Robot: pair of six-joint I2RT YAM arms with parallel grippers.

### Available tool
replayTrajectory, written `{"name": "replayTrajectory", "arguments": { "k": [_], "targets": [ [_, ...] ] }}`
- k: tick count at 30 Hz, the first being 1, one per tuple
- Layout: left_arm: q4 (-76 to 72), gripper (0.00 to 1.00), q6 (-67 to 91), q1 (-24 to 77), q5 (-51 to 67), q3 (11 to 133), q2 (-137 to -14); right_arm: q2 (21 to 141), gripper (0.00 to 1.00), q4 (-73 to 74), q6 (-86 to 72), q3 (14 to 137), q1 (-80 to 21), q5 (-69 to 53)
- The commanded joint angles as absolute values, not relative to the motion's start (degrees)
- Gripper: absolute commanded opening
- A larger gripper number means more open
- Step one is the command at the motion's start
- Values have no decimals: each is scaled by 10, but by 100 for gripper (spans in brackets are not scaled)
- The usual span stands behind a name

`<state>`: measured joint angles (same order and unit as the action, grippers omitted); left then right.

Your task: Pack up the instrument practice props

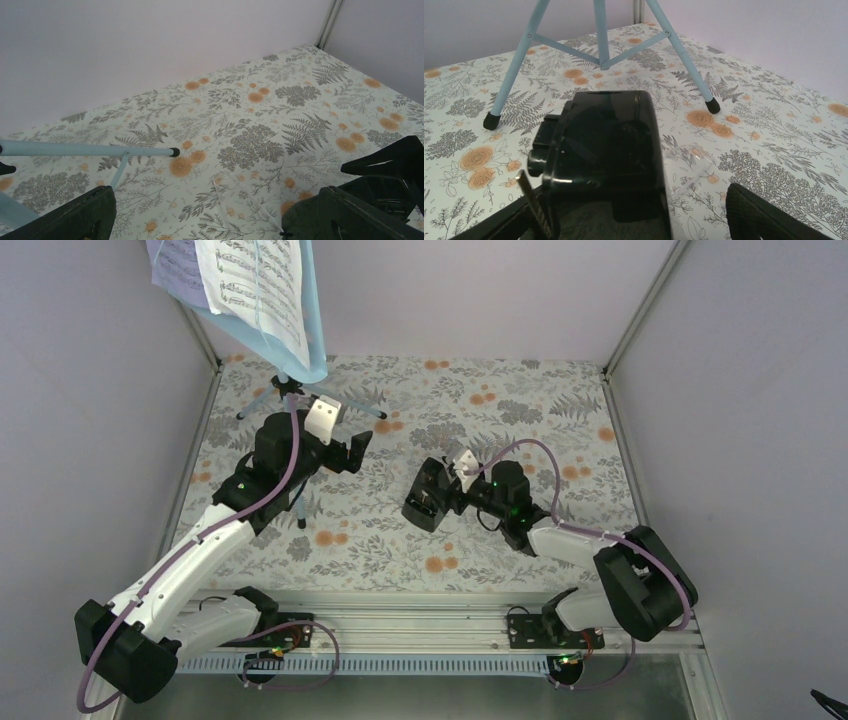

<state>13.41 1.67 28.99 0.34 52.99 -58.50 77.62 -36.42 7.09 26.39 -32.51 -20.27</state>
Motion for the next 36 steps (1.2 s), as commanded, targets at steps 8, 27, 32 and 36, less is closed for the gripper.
{"name": "replayTrajectory", "arguments": {
  "k": [8, 27, 32, 36],
  "targets": [
    [129, 100, 10, 288, 14, 533, -576, 765, 74, -378, 60, 264, -306, -203],
    [128, 100, 9, 289, 35, 533, -583, 747, 68, -400, 27, 230, -279, -244],
    [128, 100, 8, 289, 35, 533, -583, 751, 64, -395, 23, 241, -270, -262],
    [128, 100, 9, 289, 36, 533, -584, 756, 63, -385, 19, 252, -264, -272]
  ]
}}
